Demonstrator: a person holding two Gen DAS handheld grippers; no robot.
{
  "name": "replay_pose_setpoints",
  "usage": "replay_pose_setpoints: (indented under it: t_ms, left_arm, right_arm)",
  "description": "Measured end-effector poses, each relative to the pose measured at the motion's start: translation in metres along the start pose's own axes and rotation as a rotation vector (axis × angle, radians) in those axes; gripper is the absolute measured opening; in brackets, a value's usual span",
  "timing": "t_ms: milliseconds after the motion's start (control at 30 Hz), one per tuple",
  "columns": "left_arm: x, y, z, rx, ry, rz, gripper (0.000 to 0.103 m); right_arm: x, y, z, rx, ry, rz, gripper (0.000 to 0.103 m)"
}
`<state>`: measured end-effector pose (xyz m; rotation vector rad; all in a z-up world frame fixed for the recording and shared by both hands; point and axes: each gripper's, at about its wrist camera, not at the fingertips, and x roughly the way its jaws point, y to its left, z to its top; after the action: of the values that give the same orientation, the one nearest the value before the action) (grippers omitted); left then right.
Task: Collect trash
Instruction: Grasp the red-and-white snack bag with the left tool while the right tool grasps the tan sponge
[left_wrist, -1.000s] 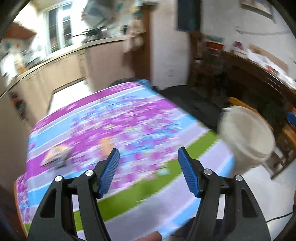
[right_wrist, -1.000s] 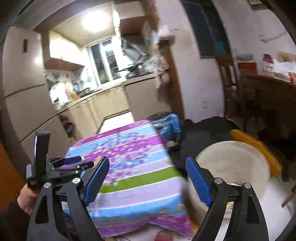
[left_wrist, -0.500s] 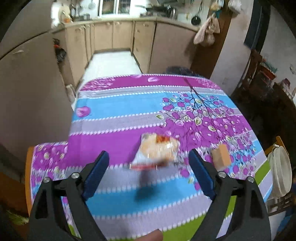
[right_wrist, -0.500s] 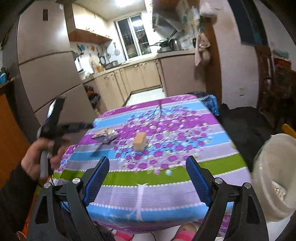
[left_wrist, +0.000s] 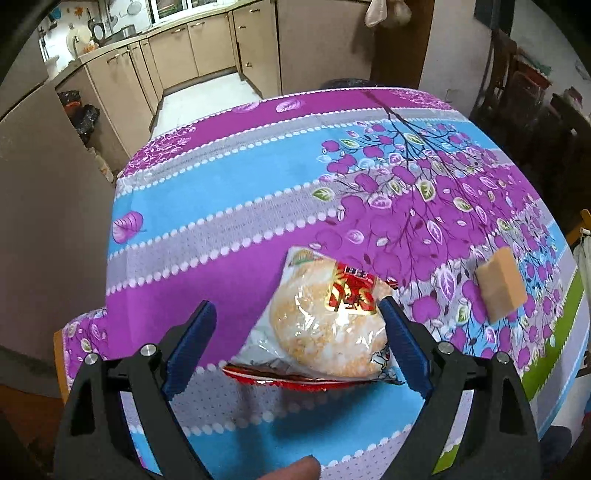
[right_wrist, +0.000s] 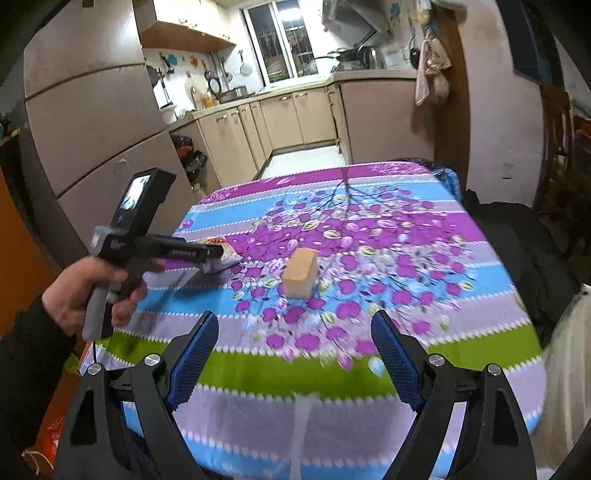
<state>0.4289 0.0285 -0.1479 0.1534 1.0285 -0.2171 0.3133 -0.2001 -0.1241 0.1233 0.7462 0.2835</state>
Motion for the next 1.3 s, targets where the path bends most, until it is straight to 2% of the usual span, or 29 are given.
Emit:
replay_pose_setpoints:
  t_ms: [67, 100, 133, 167, 300, 367, 433, 600, 767, 800, 900, 1000, 1167, 1300]
  left_arm:
    - [-0.002, 0.0, -0.006, -0.005, -0.012, -0.008, 0.085]
    - [-0.002, 0.001, -0.01, -0.005, -0.016, -0.015, 0.082]
    - [-0.001, 0.002, -0.013, -0.003, -0.018, -0.02, 0.072]
    - [0.001, 0.003, -0.017, -0.007, -0.018, -0.022, 0.068]
    - [-0.003, 0.006, -0.026, -0.012, -0.067, -0.041, 0.062]
    - [-0.006, 0.008, -0.028, -0.021, -0.088, -0.05, 0.055]
    - [-0.01, 0.012, -0.03, -0.042, -0.106, -0.06, 0.053]
    - [-0.015, 0.018, -0.033, -0.077, -0.136, -0.061, 0.052]
    - [-0.022, 0.021, -0.037, -0.118, -0.165, -0.058, 0.051]
    - [-0.026, 0.021, -0.038, -0.125, -0.176, -0.055, 0.051]
    - [-0.04, 0.018, -0.043, -0.136, -0.212, -0.036, 0.051]
    - [-0.058, 0.012, -0.048, -0.151, -0.256, -0.02, 0.051]
    - [-0.106, -0.003, -0.063, -0.173, -0.372, 0.03, 0.051]
    - [-0.14, -0.015, -0.076, -0.195, -0.455, 0.058, 0.051]
  right_arm:
    - [0.017, 0.003, 0.01, -0.008, 0.018, 0.009, 0.085]
    - [0.029, 0.005, 0.015, -0.007, 0.036, 0.019, 0.084]
    - [0.04, 0.006, 0.02, -0.006, 0.049, 0.016, 0.084]
    - [0.052, 0.006, 0.025, -0.005, 0.06, 0.009, 0.084]
    - [0.086, 0.004, 0.038, 0.011, 0.103, -0.011, 0.081]
    - [0.101, 0.002, 0.041, 0.024, 0.124, -0.041, 0.072]
    - [0.114, 0.0, 0.044, 0.032, 0.141, -0.083, 0.065]
    - [0.138, -0.002, 0.04, 0.033, 0.189, -0.116, 0.054]
    - [0.146, 0.001, 0.034, 0.012, 0.198, -0.123, 0.031]
    - [0.146, 0.002, 0.034, 0.006, 0.194, -0.128, 0.031]
    - [0.136, 0.005, 0.032, 0.001, 0.149, -0.118, 0.028]
    - [0.109, 0.015, 0.033, -0.032, 0.061, -0.111, 0.028]
    - [0.045, 0.036, 0.036, -0.102, -0.112, -0.097, 0.028]
    - [-0.001, 0.05, 0.033, -0.14, -0.215, -0.07, 0.028]
